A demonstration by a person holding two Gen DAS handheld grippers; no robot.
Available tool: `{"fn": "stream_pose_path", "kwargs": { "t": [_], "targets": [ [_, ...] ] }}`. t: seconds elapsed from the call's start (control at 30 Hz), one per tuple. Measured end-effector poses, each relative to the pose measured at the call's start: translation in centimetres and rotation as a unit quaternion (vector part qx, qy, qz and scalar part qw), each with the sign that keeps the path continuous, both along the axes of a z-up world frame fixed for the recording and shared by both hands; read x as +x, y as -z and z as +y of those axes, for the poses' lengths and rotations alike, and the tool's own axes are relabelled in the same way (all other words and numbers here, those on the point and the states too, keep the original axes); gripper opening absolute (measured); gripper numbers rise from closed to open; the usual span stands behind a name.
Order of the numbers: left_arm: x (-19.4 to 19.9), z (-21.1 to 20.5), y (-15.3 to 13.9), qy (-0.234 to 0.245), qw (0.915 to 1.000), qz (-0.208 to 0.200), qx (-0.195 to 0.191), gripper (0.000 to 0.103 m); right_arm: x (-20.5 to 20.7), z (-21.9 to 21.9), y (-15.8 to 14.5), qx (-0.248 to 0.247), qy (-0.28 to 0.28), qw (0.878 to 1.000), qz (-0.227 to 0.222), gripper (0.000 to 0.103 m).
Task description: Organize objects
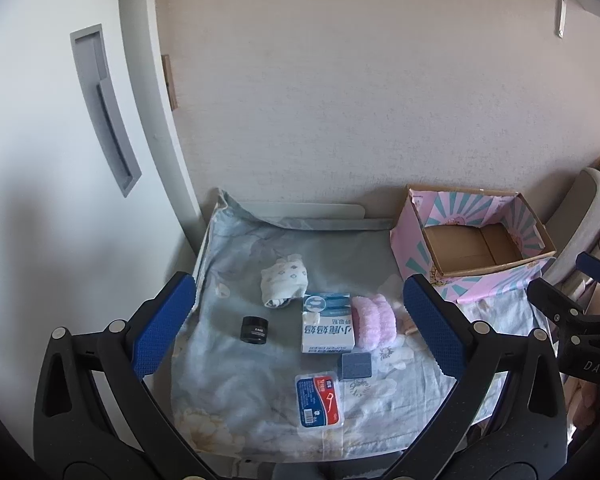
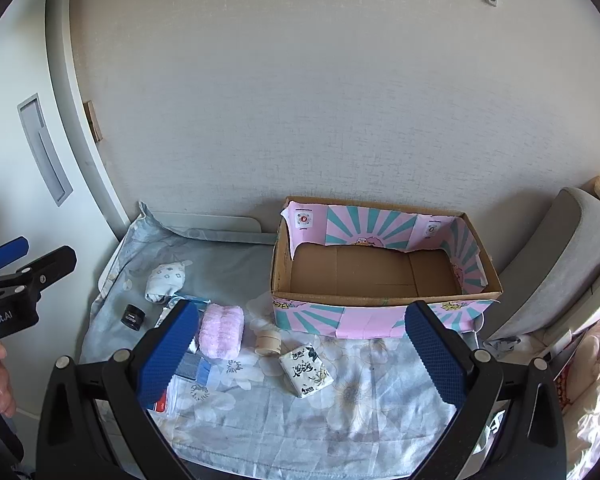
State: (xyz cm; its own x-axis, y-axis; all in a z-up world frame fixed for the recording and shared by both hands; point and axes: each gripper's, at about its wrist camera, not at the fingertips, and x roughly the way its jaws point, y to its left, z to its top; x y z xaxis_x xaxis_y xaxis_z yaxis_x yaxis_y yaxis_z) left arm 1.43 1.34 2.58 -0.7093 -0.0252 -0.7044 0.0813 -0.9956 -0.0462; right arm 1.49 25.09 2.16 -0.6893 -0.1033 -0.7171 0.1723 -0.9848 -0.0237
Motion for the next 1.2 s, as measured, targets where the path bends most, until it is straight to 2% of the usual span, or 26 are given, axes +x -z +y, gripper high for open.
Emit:
{"fn": "stream_pose_path", "kwargs": {
  "t": [0.3,0.53,0.57,0.9,0.97,1.13,1.2],
  "targets": [
    [-0.2,0.0,0.3,0.009,0.9999,-0.008,0.003,0.103,0.0,0.0,0.3,-0.007,-0.007,1.0,-0.005,0.103],
    [-0.5,-1.6,1.1,0.002,0.9996,-0.023,0.014,0.103,-0.2,0.1,1.0,-0.004,-0.013,1.0,-0.011,0.103],
    [-0.5,-1.9,1.4,-0.013,0.9994,-0.028,0.017,0.103,-0.3,0.1,1.3,-0.002,-0.014,1.0,-0.015,0.103],
    [-1.4,-3.7,6.0,-0.02,0.9964,-0.082,0.011,0.102,-1.3,-0.4,5.2,0.013,-0.034,0.998,-0.057,0.098],
    [-1.8,-4.1,7.1,-0.019,0.9953,-0.094,0.014,0.098,-1.6,-0.4,6.2,0.015,-0.04,0.997,-0.067,0.096],
    [-2.6,-4.7,10.3,-0.017,0.9927,-0.119,0.016,0.097,-2.5,-0.9,9.5,0.031,-0.053,0.994,-0.095,0.091],
    [-3.1,-4.8,11.6,-0.015,0.9918,-0.126,0.015,0.092,-2.8,-1.0,10.7,0.039,-0.057,0.992,-0.105,0.09]
  ]
}}
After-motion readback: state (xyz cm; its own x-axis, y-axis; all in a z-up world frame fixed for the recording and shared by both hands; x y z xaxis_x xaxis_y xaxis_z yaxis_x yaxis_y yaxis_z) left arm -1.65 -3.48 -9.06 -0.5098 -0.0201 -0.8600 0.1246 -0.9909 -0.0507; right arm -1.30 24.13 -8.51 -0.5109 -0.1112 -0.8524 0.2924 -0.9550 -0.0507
